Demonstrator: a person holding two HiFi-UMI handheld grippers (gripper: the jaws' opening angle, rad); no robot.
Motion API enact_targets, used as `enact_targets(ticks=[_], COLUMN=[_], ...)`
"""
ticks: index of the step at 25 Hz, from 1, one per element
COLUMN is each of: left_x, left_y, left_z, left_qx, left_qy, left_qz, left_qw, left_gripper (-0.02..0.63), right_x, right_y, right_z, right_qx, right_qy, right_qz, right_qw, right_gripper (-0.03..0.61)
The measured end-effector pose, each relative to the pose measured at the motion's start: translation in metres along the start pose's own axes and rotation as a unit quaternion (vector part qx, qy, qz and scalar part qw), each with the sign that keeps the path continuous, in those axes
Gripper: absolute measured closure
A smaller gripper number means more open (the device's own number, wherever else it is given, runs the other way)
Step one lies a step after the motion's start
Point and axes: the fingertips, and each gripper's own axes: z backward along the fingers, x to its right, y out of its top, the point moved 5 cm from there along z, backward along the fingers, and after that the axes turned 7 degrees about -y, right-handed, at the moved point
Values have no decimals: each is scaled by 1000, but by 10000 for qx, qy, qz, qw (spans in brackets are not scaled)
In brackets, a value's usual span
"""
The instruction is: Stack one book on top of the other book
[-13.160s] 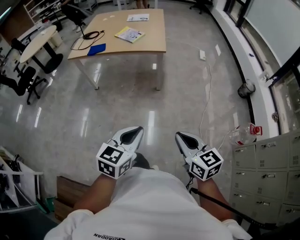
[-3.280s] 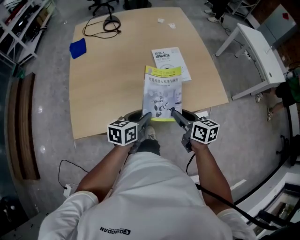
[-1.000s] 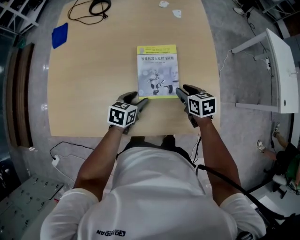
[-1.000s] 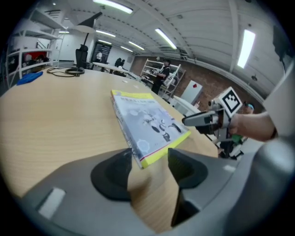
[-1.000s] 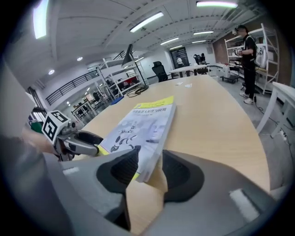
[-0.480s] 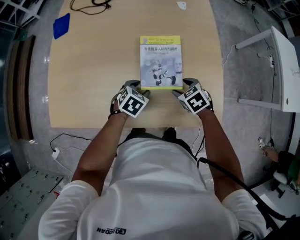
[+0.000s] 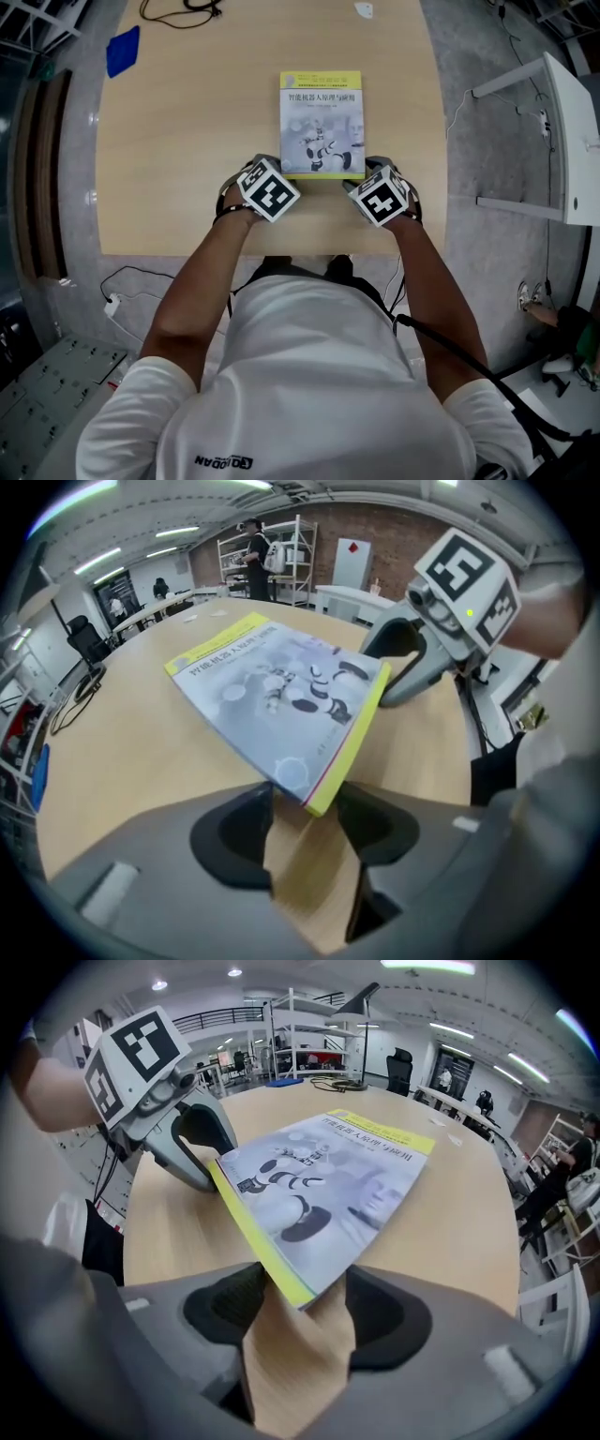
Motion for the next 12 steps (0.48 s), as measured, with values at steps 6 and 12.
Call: enact_targets(ticks=[6, 12], left_x=[-2, -2], left_y=[2, 0], left_z=[1, 1], left_qx=[170, 207], left_qy=[-24, 53], left_qz=[281, 290], left_qw=[9995, 9994], left_gripper=[407, 411], right_x=[2, -1], right_y=[-1, 1], right_z=[0, 0], right_qx=[-19, -97], right_qy=[-96, -163], right_qz=[-219, -283], right_qw=[9997, 9994], right_gripper=[327, 333])
